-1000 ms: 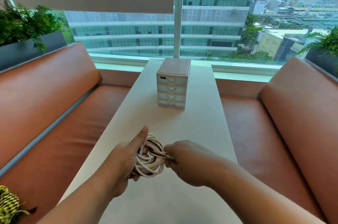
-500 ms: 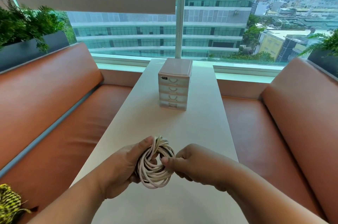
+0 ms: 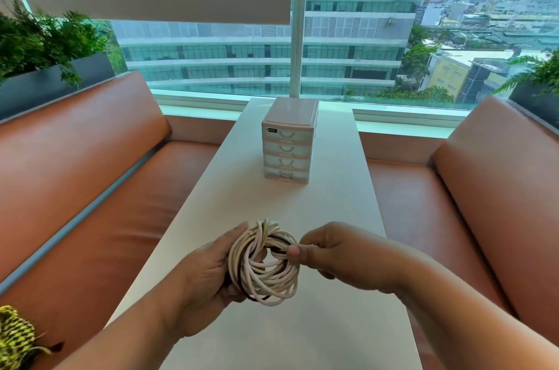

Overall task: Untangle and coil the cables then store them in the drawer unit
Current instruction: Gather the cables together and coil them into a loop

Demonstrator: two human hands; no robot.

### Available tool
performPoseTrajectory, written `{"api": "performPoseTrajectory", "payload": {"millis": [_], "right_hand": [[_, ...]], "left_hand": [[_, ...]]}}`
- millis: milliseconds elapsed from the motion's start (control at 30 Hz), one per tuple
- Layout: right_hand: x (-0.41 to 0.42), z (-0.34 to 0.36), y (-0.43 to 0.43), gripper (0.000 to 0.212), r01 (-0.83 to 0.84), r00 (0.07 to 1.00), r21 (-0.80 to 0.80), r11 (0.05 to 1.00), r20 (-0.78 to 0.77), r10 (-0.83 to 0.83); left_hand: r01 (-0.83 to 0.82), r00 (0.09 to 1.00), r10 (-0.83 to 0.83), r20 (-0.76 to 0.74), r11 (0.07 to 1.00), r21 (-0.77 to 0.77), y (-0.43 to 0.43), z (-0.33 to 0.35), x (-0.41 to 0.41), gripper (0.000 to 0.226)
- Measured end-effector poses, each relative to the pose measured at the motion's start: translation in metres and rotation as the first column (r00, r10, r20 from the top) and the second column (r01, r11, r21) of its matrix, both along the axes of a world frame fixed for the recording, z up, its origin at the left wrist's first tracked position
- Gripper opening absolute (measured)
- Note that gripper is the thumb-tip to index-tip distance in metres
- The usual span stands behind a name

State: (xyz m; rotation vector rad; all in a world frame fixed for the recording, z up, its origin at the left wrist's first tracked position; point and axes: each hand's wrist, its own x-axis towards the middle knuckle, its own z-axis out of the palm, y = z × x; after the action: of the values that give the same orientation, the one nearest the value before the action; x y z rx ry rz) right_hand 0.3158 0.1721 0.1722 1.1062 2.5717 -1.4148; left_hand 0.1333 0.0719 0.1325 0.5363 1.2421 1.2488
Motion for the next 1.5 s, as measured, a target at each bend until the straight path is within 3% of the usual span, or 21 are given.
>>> {"api": "performPoseTrajectory", "payload": {"millis": [167,267,400,500,600,700,800,900,1067,1300,1367,1467,1500], "right_hand": [[-0.007,-0.008,-0.005,0.041,0.026,0.994,-0.038,0.999,-0.102,-0.029],[-0.007,-0.011,-0.008,0.042,0.003,0.997,-0.036,0.999,-0.075,-0.006],[-0.009,-0.013,-0.010,0.035,0.018,0.999,0.079,0.997,0.046,-0.022],[-0.015,-0.017,-0.014,0.017,0.090,0.994,0.193,0.977,0.036,-0.098],[-0.016,-0.016,-0.017,0.045,0.065,0.998,0.334,0.940,-0.013,-0.064],[-0.011,-0.013,-0.014,0.059,0.010,1.000,0.456,0.890,-0.026,0.002],[-0.011,-0.009,-0.013,0.048,-0.081,0.995,0.530,0.844,-0.006,0.099],[-0.015,-0.010,-0.014,0.035,-0.120,0.990,0.586,0.801,0.013,0.138],[-0.017,-0.022,-0.019,0.023,-0.004,0.998,0.598,0.802,-0.042,0.037],[-0.014,-0.030,-0.017,0.020,0.098,0.991,0.628,0.772,-0.137,-0.015],[-0.015,-0.032,-0.016,0.020,0.071,0.992,0.637,0.768,-0.128,0.013],[-0.015,-0.032,-0.014,0.017,0.040,0.993,0.613,0.789,-0.114,0.038],[-0.015,-0.032,-0.013,0.016,0.033,0.993,0.602,0.798,-0.109,0.042]], "left_hand": [[-0.062,0.958,0.061,0.281,0.998,-0.005,0.003,-0.005,0.006,0.046],[-0.027,0.938,0.023,0.346,1.000,0.008,0.003,-0.005,0.009,0.044],[-0.026,0.979,0.029,0.201,0.999,-0.020,0.005,-0.007,0.016,0.055],[-0.025,0.991,0.034,0.126,0.997,-0.071,0.009,-0.011,0.019,0.061],[0.012,0.996,-0.003,0.095,0.996,-0.093,0.009,-0.011,0.018,0.042],[0.101,0.990,-0.091,0.106,0.990,-0.097,0.006,-0.011,0.016,0.032],[0.157,0.987,-0.154,0.048,0.984,-0.083,0.005,-0.008,0.020,0.024],[0.178,0.975,-0.184,-0.125,0.982,-0.062,0.006,-0.006,0.026,0.022],[0.060,0.917,-0.092,-0.389,0.994,-0.093,0.009,-0.002,0.028,0.020],[-0.051,0.887,0.096,-0.452,0.992,0.111,0.006,-0.007,0.020,0.036],[-0.066,0.816,0.154,-0.557,0.982,0.175,0.005,-0.012,0.015,0.040],[-0.018,0.585,0.250,-0.771,0.955,0.296,0.003,-0.023,0.007,0.046],[-0.010,0.571,0.260,-0.779,0.951,0.310,0.002,-0.026,0.006,0.046]]}}
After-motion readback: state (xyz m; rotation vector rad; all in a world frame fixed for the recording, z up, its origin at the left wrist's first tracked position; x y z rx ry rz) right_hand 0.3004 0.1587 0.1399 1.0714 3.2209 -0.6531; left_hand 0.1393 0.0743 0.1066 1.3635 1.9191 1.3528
